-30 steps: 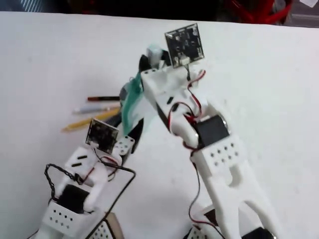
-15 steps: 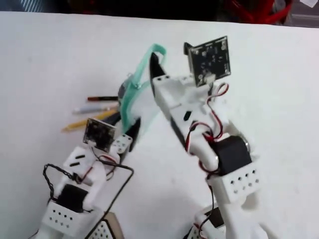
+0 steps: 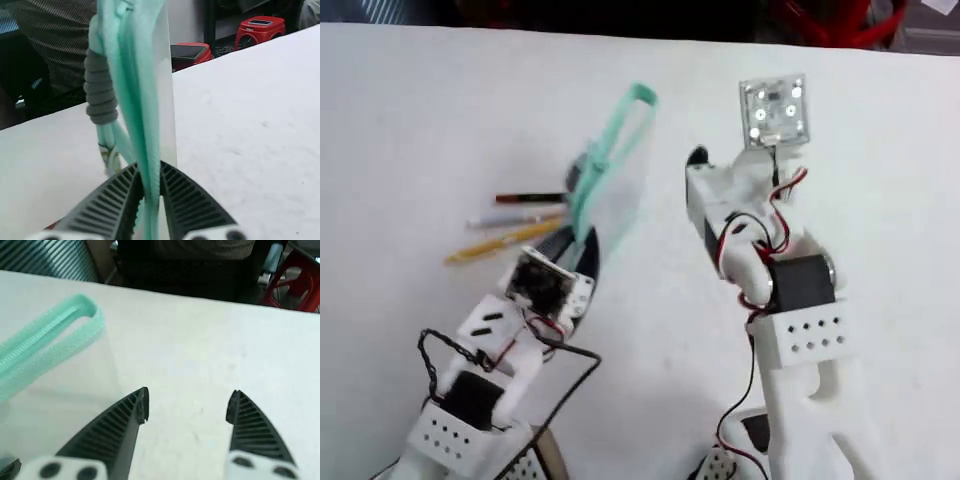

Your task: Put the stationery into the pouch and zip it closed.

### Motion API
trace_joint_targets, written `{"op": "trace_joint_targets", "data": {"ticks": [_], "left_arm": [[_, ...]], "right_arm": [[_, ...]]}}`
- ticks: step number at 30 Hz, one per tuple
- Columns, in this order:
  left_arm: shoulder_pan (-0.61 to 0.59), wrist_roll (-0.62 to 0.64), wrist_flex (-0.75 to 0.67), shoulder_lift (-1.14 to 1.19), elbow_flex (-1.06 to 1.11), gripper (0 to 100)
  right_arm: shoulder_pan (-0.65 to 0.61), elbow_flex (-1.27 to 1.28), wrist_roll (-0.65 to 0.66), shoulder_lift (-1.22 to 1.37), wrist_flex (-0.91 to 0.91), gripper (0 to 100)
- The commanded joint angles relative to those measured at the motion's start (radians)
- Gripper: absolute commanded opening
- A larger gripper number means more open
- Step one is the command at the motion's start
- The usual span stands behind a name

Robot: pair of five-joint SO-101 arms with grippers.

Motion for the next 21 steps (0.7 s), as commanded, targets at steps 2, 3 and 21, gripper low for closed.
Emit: {"op": "trace_joint_targets", "data": {"ticks": [2, 3, 21], "left_arm": [[-0.024, -0.020, -0.029, -0.007, -0.051, 2], [-0.027, 0.002, -0.029, -0.005, -0.054, 2], [-0.426, -0.153, 0.651, -0.205, -0.812, 2]], "right_arm": [[0.054, 0.075, 0.015, -0.007, -0.062, 24.0], [0.067, 0.097, 0.015, -0.002, -0.081, 24.0], [-0.099, 0.206, 0.213, 0.001, -0.168, 24.0]]}}
